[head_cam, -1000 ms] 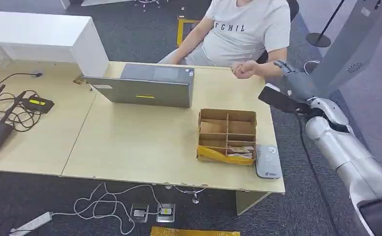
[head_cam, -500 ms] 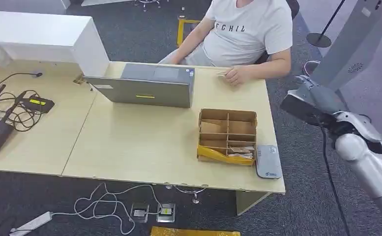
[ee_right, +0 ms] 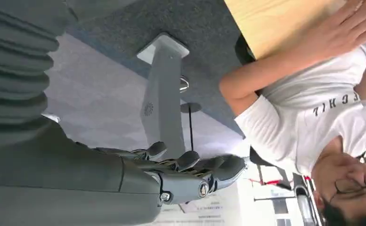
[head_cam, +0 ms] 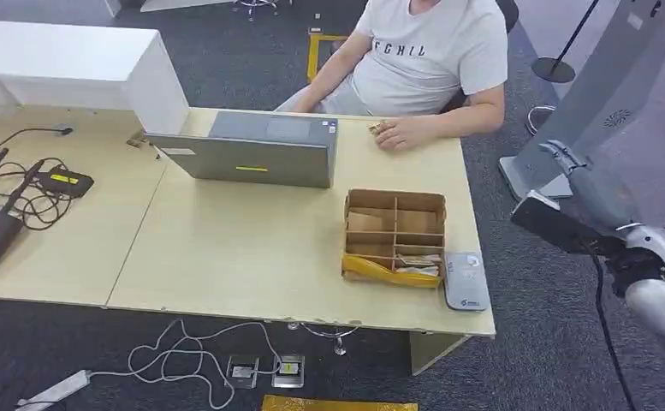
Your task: Pass the card to the sensor for recognition and then transmit it.
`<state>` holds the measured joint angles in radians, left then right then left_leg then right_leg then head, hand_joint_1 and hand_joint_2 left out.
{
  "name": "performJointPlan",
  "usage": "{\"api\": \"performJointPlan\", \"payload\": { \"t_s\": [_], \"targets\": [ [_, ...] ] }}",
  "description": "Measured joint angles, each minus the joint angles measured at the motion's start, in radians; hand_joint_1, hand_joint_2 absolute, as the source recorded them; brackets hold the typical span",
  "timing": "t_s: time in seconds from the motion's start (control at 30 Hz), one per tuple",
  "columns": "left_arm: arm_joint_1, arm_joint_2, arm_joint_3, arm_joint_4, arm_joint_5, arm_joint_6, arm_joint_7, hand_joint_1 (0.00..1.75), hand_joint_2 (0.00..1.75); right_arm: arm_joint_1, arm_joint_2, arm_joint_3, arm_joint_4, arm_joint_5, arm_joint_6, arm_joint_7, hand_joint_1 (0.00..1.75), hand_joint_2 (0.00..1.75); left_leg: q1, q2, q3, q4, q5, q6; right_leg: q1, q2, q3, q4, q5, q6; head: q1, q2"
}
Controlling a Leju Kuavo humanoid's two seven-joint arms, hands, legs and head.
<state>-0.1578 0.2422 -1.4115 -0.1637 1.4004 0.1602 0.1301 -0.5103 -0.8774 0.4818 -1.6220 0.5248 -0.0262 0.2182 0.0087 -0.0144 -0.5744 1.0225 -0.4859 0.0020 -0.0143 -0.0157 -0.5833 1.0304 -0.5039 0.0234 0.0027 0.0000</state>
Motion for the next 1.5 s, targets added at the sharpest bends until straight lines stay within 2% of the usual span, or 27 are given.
{"api": "performJointPlan", "payload": {
  "t_s": [0.13, 0.23, 0.5, 0.8, 1.07, 1.5],
  "targets": [
    [-0.001, -0.005, 0.000, 0.000, 0.011, 0.020, 0.014, 0.00, 0.00, 0.100, 0.014, 0.014, -0.033, 0.066, -0.127, -0.002, 0.00, 1.75, 0.000, 0.000, -0.001, 0.000, 0.000, 0.000, 0.000, 0.000, 0.000, 0.000, 0.000, 0.000, 0.000, 0.000],
    [-0.005, -0.011, 0.000, 0.000, 0.016, 0.029, 0.020, 0.00, 0.00, 0.143, 0.036, 0.031, -0.033, 0.091, -0.189, -0.012, 0.00, 1.75, 0.000, 0.000, -0.001, 0.000, 0.000, 0.000, 0.000, 0.000, 0.000, 0.000, 0.000, 0.000, 0.000, 0.000],
    [-0.006, -0.018, 0.000, 0.000, 0.019, 0.034, 0.020, 0.00, 0.00, 0.180, 0.071, 0.057, -0.031, 0.100, -0.222, -0.024, 0.00, 1.75, 0.000, 0.000, 0.000, 0.000, 0.000, 0.000, 0.000, 0.000, 0.000, 0.000, 0.000, 0.000, 0.000, 0.000],
    [-0.008, -0.029, 0.001, 0.000, 0.035, 0.052, 0.037, 0.00, 0.00, 0.218, 0.170, 0.093, 0.018, 0.176, -0.324, -0.039, 0.00, 1.75, 0.000, 0.000, 0.000, -0.001, 0.000, 0.000, 0.000, 0.000, 0.000, 0.000, -0.001, -0.001, 0.000, 0.000],
    [-0.010, -0.036, 0.001, 0.000, 0.036, 0.052, 0.038, 0.00, 0.00, 0.227, 0.276, 0.127, 0.096, 0.208, -0.351, -0.043, 0.00, 1.75, 0.000, 0.000, 0.000, -0.001, 0.000, 0.000, 0.000, 0.000, 0.000, 0.000, -0.001, -0.001, 0.000, 0.000],
    [-0.010, -0.040, 0.001, 0.000, 0.039, 0.054, 0.039, 0.00, 0.00, 0.226, 0.370, 0.145, 0.169, 0.226, -0.359, -0.063, 0.00, 1.75, 0.000, 0.000, 0.000, -0.001, 0.000, 0.000, 0.000, 0.000, 0.000, 0.000, -0.001, -0.001, 0.000, 0.000]
  ]
}}
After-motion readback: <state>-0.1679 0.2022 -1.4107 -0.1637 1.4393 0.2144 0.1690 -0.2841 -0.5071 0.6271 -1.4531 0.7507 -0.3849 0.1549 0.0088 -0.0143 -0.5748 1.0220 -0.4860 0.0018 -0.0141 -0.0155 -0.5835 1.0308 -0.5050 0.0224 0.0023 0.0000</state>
